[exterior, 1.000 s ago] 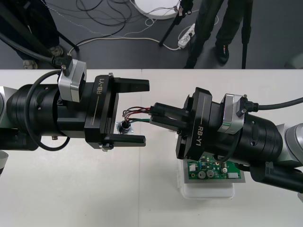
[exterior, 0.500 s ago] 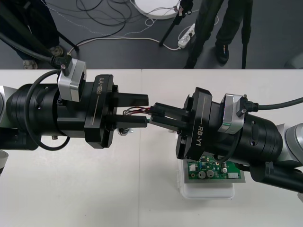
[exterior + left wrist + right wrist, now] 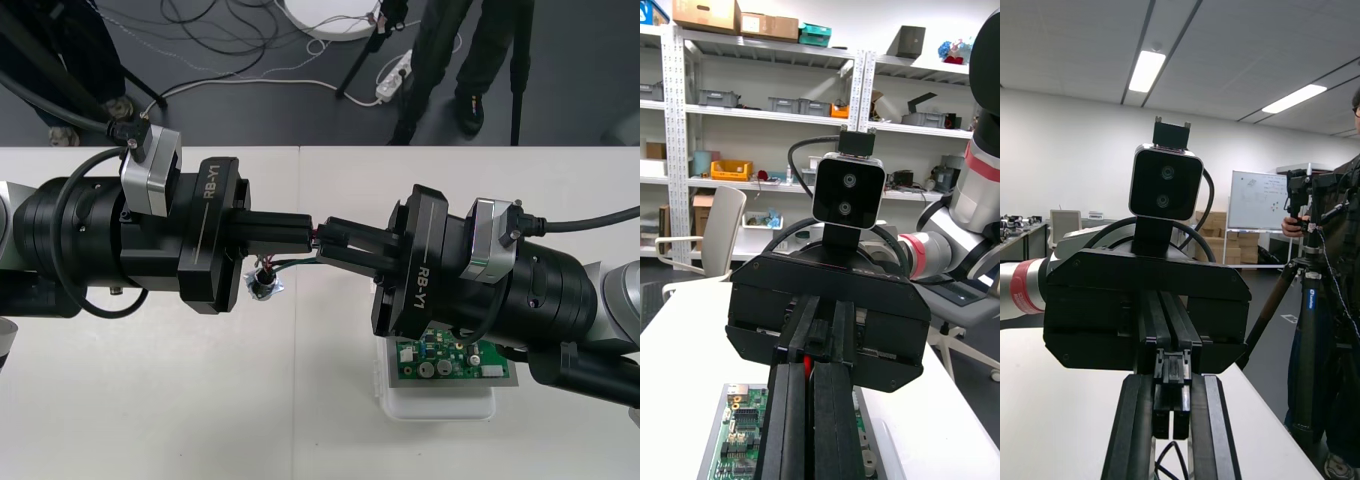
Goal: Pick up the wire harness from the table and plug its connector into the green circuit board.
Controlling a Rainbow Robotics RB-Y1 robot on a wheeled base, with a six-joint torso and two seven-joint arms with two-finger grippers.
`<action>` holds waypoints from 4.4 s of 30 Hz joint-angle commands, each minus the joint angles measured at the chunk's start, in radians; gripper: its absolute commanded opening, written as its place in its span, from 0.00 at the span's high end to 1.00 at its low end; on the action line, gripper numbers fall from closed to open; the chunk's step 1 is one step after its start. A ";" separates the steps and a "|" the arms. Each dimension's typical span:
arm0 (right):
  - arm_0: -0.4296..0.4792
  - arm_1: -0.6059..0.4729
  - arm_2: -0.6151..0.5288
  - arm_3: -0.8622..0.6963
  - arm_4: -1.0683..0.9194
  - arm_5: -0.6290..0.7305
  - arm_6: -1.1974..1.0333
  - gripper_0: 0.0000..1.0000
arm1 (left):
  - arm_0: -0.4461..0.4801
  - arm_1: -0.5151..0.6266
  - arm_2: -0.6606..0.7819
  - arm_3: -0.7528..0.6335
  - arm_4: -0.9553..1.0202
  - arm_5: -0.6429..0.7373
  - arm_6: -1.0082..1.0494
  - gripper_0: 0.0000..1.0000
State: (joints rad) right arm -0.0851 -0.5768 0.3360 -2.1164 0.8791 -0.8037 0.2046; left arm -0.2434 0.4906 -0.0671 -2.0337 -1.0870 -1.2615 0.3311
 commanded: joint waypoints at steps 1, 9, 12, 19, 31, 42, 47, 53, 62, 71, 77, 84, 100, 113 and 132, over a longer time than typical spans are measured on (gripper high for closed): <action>-0.025 0.012 0.017 -0.040 -0.009 0.008 0.021 1.00 | -0.037 -0.018 -0.008 -0.028 0.018 -0.024 -0.066 1.00; -0.021 0.002 0.017 -0.040 -0.034 0.029 0.022 0.25 | -0.037 -0.017 -0.008 -0.028 0.021 -0.024 -0.063 1.00; -0.021 -0.002 0.017 -0.040 -0.034 0.029 0.022 0.05 | -0.036 -0.018 -0.007 -0.028 0.021 -0.026 -0.061 1.00; -0.021 -0.011 0.017 -0.040 -0.035 0.034 0.027 0.00 | -0.036 -0.015 0.004 -0.028 0.022 -0.024 -0.061 1.00; -0.021 -0.034 -0.002 -0.040 -0.035 0.034 0.029 0.00 | 0.001 0.017 0.016 -0.023 0.025 -0.024 -0.073 1.00; -0.021 -0.141 -0.048 -0.040 -0.035 0.023 -0.054 0.00 | 0.021 0.020 0.023 0.132 0.061 -0.095 -0.210 1.00; -0.018 -0.207 -0.075 -0.040 -0.028 -0.002 -0.157 0.00 | 0.021 0.022 0.024 0.221 0.091 -0.154 -0.276 1.00; -0.001 -0.261 -0.141 -0.040 0.055 -0.066 -0.307 0.00 | 0.021 0.031 0.024 0.331 0.105 -0.222 -0.368 1.00; 0.001 -0.261 -0.273 -0.082 0.287 -0.222 -0.599 0.00 | 0.019 0.068 0.024 0.490 0.105 -0.306 -0.449 1.00; 0.001 -0.261 -0.407 -0.116 0.465 -0.431 -0.748 0.00 | 0.021 0.118 0.024 0.627 0.105 -0.309 -0.547 1.00; 0.024 -0.301 -0.499 -0.129 0.523 -0.577 -0.781 0.00 | 0.021 0.132 0.024 0.731 0.104 -0.309 -0.587 1.00; 0.065 -0.388 -0.575 -0.129 0.521 -0.664 -0.778 0.00 | 0.021 0.132 0.006 0.837 0.108 -0.309 -0.707 1.00; 0.084 -0.528 -0.566 -0.125 0.773 -0.767 -0.772 0.00 | 0.023 0.131 -0.132 1.076 0.237 -0.309 -0.949 1.00; -0.001 -0.526 -0.376 -0.134 1.051 -0.767 -0.800 0.00 | -0.027 0.092 -0.230 1.060 0.289 -0.309 -0.966 1.00; -0.171 -0.495 -0.034 -0.126 1.376 -0.727 -0.955 0.00 | -0.131 -0.003 -0.324 1.046 0.289 -0.309 -0.962 1.00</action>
State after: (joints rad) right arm -0.1981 -1.0621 0.2347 -2.2285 2.2247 -1.5539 -0.6906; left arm -0.3266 0.5197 -0.3625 -0.9605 -0.8126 -1.5214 -0.5482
